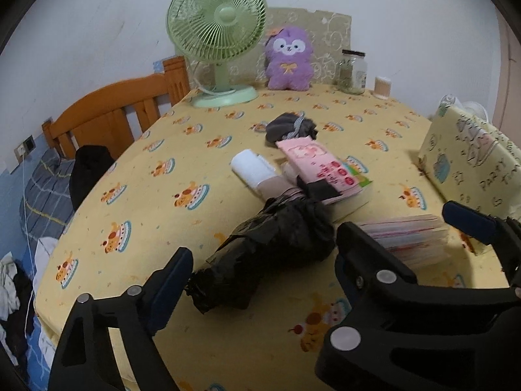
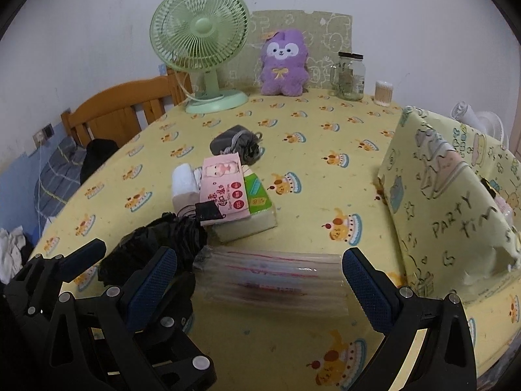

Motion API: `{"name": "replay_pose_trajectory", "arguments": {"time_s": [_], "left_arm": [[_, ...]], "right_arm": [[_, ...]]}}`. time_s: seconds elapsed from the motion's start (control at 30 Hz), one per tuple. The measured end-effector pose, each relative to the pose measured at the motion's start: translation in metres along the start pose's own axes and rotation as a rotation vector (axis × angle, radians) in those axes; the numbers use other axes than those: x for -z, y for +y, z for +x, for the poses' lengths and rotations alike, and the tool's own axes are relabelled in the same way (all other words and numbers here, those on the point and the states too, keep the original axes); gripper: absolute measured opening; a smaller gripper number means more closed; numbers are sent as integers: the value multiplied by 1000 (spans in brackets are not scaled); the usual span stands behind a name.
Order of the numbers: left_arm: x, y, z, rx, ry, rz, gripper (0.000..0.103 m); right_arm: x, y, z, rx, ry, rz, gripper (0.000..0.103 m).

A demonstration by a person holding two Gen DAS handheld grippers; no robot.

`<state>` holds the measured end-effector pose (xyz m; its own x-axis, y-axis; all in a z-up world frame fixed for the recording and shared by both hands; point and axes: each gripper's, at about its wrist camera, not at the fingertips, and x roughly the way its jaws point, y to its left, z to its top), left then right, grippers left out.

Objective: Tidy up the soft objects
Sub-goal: 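Move both tools back toward the black bag and straw bag, then grasp the black plastic bag with the left tool while the right tool grasps the clear straw bag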

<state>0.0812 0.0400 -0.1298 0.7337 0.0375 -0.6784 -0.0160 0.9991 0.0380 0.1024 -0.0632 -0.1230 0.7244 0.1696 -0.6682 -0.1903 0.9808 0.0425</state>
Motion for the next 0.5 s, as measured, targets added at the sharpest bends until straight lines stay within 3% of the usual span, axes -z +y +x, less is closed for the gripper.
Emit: {"name": "replay_pose_trajectory", "arguments": {"time_s": [0.33, 0.5], "left_arm": [[0, 4, 12, 0, 15, -39, 66], [0, 0, 9, 8, 18, -32, 51]], "right_arm": [[-1, -6, 16, 29, 30, 27, 103], [-2, -7, 17, 39, 32, 15, 103]]}}
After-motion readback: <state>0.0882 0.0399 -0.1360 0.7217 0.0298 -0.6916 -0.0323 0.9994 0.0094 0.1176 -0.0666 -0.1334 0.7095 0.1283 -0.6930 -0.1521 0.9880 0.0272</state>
